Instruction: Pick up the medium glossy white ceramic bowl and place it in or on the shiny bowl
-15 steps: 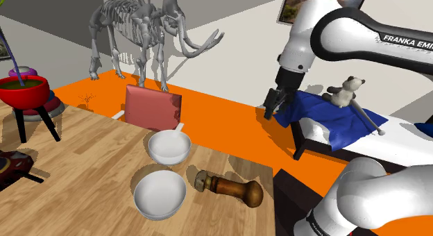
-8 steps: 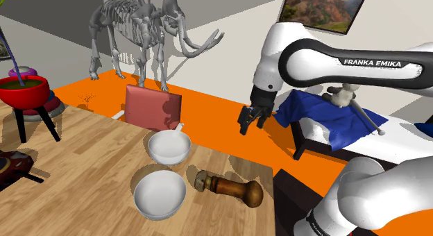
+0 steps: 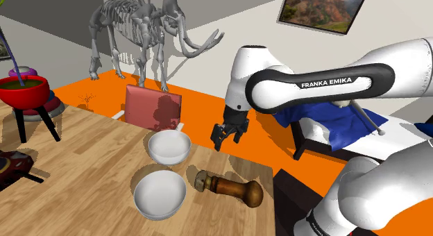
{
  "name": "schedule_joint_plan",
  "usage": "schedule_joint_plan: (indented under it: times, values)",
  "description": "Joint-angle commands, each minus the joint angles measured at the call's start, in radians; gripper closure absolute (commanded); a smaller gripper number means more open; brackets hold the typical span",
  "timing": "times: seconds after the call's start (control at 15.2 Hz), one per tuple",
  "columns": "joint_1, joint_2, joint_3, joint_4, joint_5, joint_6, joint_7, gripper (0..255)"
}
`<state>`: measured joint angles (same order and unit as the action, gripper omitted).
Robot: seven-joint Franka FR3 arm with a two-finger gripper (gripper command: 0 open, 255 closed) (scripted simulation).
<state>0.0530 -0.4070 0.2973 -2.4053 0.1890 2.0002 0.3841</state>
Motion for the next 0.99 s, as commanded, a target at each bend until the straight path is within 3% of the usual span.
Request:
schedule_joint_plan:
  times: [0.0, 0.53, 0.79, 0.92]
  values:
    - [0.004, 0.067, 0.033, 0.014, -0.003, 0.058, 0.040, 0]
    - [0.014, 0.369, 0.132, 0.124, -0.100, 0.250, 0.216, 0]
    - [0.038, 0.534, 0.149, 0.211, -0.193, 0.315, 0.322, 0]
    - [0.044, 0.553, 0.146, 0.213, -0.205, 0.331, 0.332, 0]
